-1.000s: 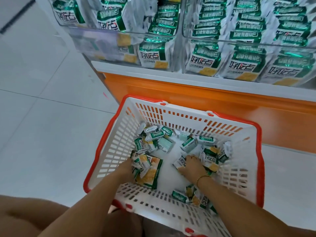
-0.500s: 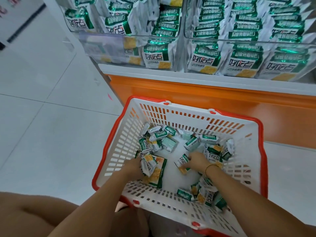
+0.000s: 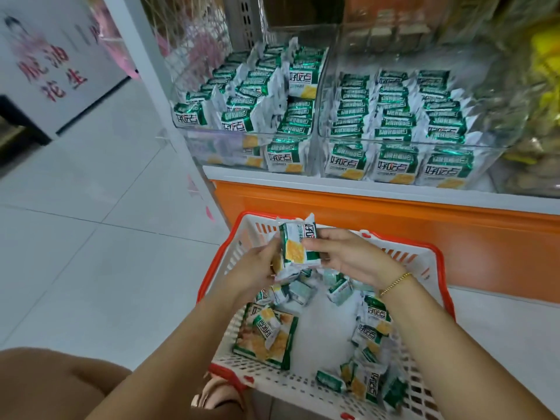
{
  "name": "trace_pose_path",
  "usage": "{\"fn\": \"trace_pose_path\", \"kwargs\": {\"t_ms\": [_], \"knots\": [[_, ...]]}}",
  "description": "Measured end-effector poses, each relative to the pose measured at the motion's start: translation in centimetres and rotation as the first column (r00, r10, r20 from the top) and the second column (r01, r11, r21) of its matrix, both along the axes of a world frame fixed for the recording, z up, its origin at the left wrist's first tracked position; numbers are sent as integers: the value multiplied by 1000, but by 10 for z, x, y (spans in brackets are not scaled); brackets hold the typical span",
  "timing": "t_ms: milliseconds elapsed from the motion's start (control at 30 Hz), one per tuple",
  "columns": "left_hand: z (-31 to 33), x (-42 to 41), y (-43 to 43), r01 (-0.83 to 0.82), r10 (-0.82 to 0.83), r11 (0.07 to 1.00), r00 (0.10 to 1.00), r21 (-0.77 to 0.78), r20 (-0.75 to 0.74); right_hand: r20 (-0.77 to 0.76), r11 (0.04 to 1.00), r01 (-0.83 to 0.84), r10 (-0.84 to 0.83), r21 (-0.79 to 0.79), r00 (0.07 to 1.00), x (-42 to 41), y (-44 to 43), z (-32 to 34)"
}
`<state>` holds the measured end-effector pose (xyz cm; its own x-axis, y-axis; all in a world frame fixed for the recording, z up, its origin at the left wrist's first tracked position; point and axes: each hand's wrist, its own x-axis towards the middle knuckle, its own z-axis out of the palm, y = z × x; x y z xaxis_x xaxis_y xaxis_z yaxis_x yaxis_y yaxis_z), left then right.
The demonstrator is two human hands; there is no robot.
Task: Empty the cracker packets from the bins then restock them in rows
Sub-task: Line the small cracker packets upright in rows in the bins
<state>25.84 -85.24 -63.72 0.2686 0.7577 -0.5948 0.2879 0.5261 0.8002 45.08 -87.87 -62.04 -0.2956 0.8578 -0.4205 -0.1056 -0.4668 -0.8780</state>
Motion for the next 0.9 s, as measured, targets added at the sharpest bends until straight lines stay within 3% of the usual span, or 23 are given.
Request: {"fn": "trace_pose_path", "kwargs": {"t_ms": [100, 200, 300, 533, 700, 767, 833, 900], "knots": [[43, -2, 0, -17, 16, 1000, 989, 11, 147, 15, 997, 23, -24, 79, 1000, 0, 2, 25], [76, -12, 2, 48, -62, 996, 981, 76, 185, 37, 990, 16, -22, 143, 999, -2, 1, 46], [100, -17, 5, 18, -38, 996, 973, 89, 227, 59, 975, 26, -39, 219, 998, -9, 0, 62], [147, -2, 17, 42, -74, 995, 910, 88, 408, 77, 924, 199, -236, 327, 969, -10, 24, 96], [176, 7, 49, 37, -145, 974, 861, 225, 487, 161, 940, 92, -151, 327, 975, 8, 57, 149], [187, 3, 65, -45, -100, 962, 863, 271, 496, 213, 926, 59, -147, 372, 966, 10, 78, 175], [189, -5, 82, -128, -20, 885, 951, 448, 310, 373, 907, 36, -208, 419, 904, 12, 110, 199], [180, -15, 99, 9, 109, 666, 988, 746, -110, 603, 895, -55, -252, 443, 757, 10, 143, 220]]}}
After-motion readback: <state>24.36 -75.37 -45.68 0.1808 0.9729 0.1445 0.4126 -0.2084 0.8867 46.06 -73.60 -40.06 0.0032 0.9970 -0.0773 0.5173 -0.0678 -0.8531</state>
